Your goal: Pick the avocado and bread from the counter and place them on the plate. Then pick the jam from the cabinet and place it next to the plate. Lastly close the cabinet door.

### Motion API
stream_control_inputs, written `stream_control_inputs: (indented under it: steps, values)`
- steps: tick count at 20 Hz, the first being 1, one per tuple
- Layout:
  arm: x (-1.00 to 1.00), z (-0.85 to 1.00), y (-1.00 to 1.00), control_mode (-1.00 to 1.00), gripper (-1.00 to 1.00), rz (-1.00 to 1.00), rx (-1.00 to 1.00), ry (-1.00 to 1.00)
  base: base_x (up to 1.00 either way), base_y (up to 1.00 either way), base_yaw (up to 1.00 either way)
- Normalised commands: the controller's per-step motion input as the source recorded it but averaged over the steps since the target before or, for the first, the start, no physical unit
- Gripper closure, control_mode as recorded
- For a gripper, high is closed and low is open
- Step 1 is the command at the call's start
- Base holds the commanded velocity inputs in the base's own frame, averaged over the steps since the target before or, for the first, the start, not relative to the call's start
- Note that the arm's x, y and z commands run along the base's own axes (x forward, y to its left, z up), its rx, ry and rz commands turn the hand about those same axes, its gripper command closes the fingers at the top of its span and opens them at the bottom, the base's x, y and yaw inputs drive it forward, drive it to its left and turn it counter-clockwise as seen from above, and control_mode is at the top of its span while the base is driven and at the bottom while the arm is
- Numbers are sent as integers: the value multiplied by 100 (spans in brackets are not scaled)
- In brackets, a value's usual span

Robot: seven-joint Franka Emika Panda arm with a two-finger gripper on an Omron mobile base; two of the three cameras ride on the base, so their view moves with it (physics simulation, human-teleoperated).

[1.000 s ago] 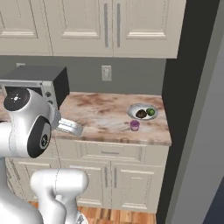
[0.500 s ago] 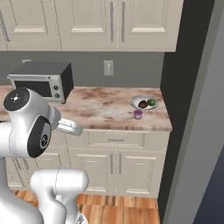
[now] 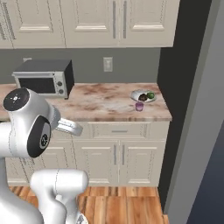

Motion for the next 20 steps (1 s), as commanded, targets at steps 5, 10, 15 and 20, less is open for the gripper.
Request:
stream_control_inputs:
  steps: [5, 10, 15, 20]
  values:
    - [0, 0, 0, 100, -100, 0, 0, 0, -41, 29, -21]
    - [0, 0, 0, 100, -100, 0, 0, 0, -25, 31, -26]
    - [0, 0, 0, 100, -100, 0, 0, 0, -20, 30, -30]
    - [0, 0, 0, 100, -100, 0, 0, 0, -32, 24, -35]
